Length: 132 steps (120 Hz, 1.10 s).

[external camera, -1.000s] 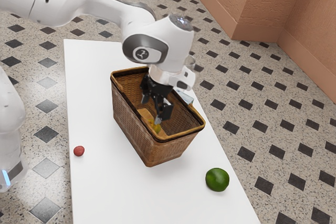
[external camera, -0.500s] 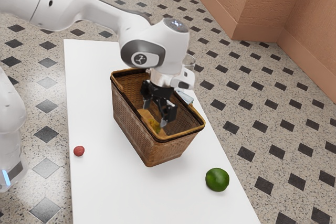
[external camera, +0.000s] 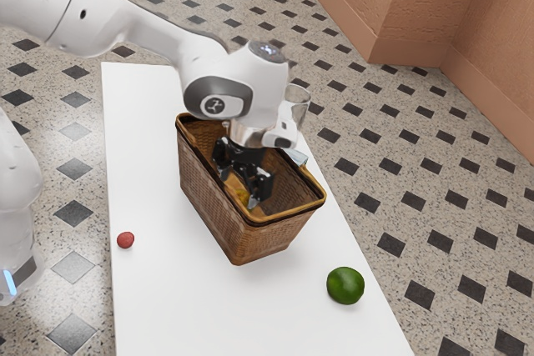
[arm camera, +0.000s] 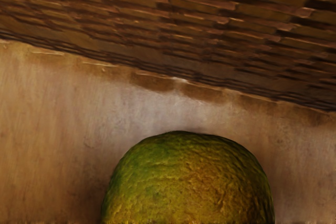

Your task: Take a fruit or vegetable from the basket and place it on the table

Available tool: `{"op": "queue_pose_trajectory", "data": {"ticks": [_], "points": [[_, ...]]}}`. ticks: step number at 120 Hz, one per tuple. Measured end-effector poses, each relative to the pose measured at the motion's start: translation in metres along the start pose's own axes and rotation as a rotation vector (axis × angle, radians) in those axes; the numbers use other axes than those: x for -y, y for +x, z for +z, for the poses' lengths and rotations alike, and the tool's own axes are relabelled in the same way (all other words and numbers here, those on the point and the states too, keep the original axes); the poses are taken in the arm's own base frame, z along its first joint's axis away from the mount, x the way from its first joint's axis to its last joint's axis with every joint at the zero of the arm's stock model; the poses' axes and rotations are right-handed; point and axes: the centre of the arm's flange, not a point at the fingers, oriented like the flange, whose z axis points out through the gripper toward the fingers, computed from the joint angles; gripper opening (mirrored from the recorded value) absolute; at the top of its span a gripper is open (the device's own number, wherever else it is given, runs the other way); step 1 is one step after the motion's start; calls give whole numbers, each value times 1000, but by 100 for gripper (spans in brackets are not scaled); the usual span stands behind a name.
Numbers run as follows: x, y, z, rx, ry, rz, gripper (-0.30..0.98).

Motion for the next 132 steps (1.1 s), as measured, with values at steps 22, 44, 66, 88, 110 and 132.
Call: {"op": "queue_pose_trajectory", "data": {"ticks": [22, 44, 66, 88, 110, 132], "points": [[-2, 0, 4, -8, -22, -20, 67], [-5, 5, 9, -16, -40, -32, 66], [-5, -3, 21, -16, -24, -20, 65], [0, 1, 24, -14, -22, -29, 65], [1, 5, 32, 0, -29, -33, 64], [2, 9, 34, -3, -37, -38, 55]]}}
